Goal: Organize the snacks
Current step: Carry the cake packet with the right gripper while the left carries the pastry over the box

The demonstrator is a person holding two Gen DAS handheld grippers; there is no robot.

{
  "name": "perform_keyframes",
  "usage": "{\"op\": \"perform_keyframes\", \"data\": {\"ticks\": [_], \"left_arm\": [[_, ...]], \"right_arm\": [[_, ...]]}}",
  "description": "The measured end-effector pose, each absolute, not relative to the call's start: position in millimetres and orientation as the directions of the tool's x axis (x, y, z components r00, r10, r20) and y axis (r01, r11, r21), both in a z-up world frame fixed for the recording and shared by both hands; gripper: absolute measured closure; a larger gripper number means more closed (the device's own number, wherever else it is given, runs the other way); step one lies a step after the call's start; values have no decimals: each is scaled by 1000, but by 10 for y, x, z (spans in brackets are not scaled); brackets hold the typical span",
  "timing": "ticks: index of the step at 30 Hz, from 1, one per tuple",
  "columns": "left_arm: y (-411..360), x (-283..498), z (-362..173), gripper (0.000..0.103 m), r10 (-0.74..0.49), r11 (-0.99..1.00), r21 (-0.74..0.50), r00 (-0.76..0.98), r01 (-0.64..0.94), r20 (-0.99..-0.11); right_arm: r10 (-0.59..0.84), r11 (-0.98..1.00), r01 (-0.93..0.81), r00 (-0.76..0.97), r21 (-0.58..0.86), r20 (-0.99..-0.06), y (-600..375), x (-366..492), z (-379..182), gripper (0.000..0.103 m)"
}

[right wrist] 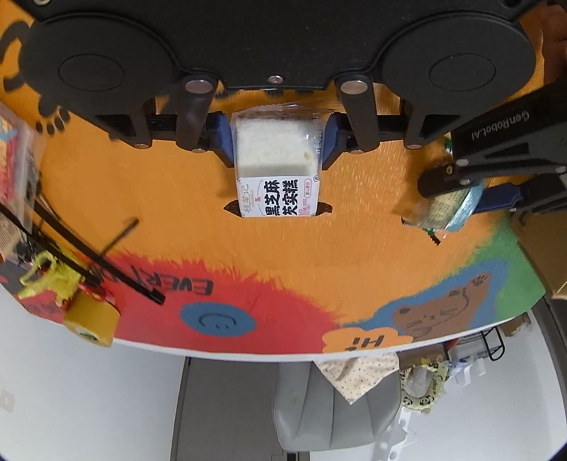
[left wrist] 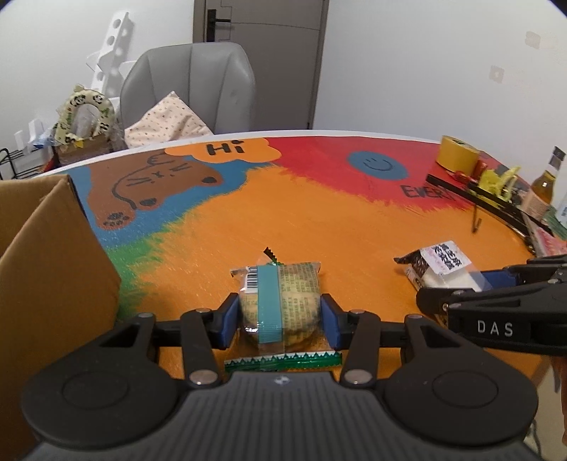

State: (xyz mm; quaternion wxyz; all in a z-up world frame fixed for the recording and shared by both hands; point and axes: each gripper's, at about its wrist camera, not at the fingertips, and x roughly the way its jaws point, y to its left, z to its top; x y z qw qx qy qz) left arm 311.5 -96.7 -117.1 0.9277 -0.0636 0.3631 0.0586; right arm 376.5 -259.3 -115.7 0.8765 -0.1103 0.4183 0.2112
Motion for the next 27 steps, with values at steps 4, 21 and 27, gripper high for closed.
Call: {"op": "perform_keyframes", "data": {"ticks": [4, 21, 27], "left_arm": [[-982, 2985, -1077, 56, 40, 988, -86, 743, -130, -668], [-850, 2428, -423, 56, -20, 994, -100, 802, -49, -597], [-756, 2195, -197, 56, -14, 996, -79, 816, -39, -578]], "right_arm": [[262, 897, -443, 545, -8, -796, -2652, 3615, -1104, 57], [307, 897, -442, 601, 14, -738, -2551, 2992, -413, 57], [323, 893, -449, 627, 9, -709, -2469, 2768, -192, 57]]}}
